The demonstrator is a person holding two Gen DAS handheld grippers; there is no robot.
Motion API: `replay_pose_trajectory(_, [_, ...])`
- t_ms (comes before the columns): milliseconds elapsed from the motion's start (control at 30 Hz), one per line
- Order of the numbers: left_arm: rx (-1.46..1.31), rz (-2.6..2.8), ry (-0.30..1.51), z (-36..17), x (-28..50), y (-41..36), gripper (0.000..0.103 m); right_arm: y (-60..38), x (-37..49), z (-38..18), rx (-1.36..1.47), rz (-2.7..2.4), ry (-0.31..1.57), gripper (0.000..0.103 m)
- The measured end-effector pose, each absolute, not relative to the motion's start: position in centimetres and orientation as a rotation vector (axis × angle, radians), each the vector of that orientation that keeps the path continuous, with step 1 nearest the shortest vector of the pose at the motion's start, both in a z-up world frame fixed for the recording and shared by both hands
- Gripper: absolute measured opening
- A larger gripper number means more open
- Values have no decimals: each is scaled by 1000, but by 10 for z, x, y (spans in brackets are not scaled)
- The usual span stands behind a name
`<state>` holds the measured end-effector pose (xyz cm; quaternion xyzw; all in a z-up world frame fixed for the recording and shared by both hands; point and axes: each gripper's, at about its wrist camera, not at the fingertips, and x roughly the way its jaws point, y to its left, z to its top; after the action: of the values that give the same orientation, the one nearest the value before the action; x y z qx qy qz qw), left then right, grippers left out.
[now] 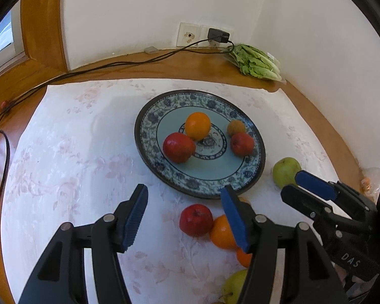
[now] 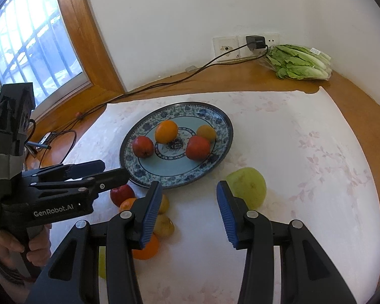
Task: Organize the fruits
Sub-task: 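Move both open tools back from the plate toward the remaining fruits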
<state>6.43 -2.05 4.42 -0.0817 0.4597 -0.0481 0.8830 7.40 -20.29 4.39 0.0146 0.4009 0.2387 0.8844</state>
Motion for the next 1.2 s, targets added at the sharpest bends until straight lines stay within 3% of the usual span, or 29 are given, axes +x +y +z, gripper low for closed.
replay_pose_trajectory(1200, [-212, -74, 981, 32, 47, -14, 63, -238, 73, 37, 64, 404, 840, 46])
